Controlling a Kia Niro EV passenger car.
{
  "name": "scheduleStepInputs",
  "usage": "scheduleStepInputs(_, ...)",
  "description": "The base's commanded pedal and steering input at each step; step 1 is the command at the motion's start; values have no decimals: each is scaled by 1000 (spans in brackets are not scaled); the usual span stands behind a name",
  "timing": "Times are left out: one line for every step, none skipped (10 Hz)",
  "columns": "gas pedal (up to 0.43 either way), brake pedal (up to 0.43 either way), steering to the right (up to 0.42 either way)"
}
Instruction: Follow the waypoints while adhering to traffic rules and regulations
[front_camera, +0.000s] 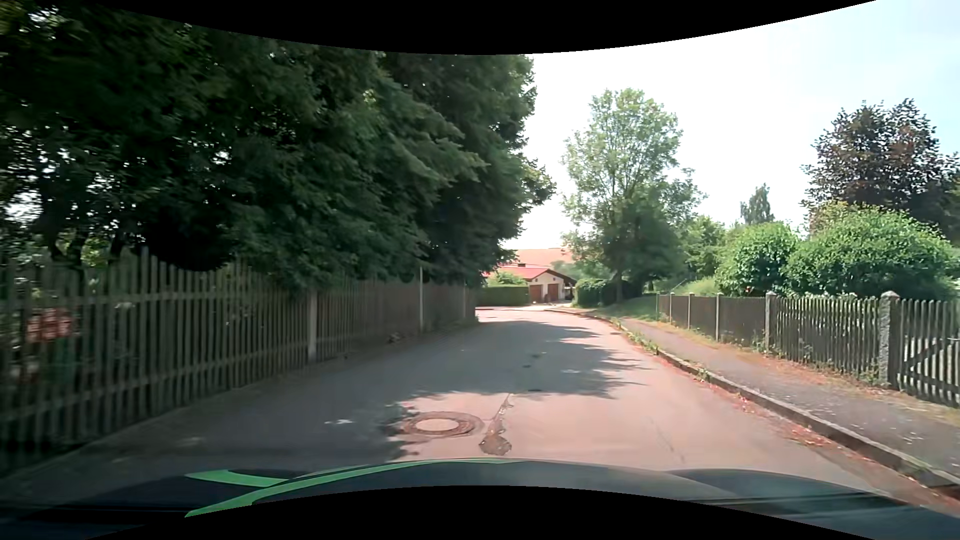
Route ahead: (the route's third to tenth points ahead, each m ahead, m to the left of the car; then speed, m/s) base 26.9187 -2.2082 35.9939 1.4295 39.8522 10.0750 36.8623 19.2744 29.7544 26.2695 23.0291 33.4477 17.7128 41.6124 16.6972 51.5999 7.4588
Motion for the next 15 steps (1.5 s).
scheduleStepInputs(0,6,155)
scheduleStepInputs(0,6,142)
scheduleStepInputs(0,6,130)
scheduleStepInputs(0,12,117)
scheduleStepInputs(0,18,106)
scheduleStepInputs(0,18,98)
scheduleStepInputs(0,18,88)
scheduleStepInputs(0,37,78)
scheduleStepInputs(0,49,65)
scheduleStepInputs(0,55,45)
scheduleStepInputs(0,61,25)
scheduleStepInputs(0,67,20)
scheduleStepInputs(0,79,20)
scheduleStepInputs(0,85,17)
scheduleStepInputs(0,91,11)
